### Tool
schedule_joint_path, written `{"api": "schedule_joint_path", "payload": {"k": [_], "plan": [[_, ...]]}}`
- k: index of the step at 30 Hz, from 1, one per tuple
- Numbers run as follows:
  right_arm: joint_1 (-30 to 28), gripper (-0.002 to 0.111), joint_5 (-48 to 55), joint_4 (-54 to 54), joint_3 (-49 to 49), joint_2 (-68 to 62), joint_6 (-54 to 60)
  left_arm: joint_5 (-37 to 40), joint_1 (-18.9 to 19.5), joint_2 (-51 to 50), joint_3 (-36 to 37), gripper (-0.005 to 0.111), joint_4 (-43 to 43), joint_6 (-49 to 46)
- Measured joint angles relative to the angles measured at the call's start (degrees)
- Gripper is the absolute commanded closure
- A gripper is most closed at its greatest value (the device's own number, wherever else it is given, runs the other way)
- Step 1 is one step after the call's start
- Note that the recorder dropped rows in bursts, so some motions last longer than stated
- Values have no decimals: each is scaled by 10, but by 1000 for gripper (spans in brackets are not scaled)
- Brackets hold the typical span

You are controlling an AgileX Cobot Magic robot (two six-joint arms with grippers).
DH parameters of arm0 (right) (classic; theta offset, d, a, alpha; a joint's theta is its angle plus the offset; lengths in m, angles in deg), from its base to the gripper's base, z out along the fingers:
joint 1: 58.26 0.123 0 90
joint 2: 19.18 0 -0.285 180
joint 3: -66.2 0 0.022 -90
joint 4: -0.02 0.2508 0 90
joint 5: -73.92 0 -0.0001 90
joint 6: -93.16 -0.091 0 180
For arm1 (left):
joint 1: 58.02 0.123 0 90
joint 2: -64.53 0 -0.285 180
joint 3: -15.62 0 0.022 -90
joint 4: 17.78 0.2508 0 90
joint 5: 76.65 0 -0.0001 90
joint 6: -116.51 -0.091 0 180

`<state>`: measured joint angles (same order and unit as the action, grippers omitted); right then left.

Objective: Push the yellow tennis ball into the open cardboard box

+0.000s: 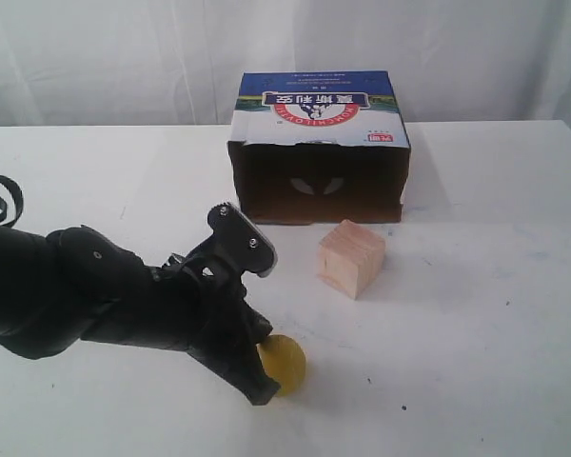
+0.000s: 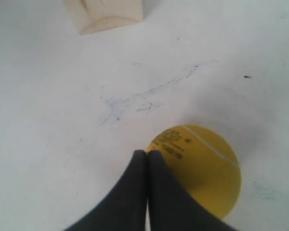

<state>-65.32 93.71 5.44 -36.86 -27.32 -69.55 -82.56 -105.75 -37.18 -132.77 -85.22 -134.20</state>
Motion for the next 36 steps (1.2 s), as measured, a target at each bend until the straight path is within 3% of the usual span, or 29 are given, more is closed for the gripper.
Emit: {"api": "schedule_joint_path", "payload": {"k": [17, 22, 25, 28, 36], "plan": [[0, 108, 0, 0, 0, 0, -3, -121, 5, -10, -51, 107, 56, 0], [0, 108, 0, 0, 0, 0, -3, -95, 6, -10, -61, 107, 57, 20], [0, 108, 0, 0, 0, 0, -3, -71, 6, -12, -35, 107, 57, 51], [0, 108, 0, 0, 0, 0, -3, -126, 6, -16, 0, 107, 63, 78], [0, 108, 0, 0, 0, 0, -3, -192, 6, -71, 19, 107, 260, 247]]}}
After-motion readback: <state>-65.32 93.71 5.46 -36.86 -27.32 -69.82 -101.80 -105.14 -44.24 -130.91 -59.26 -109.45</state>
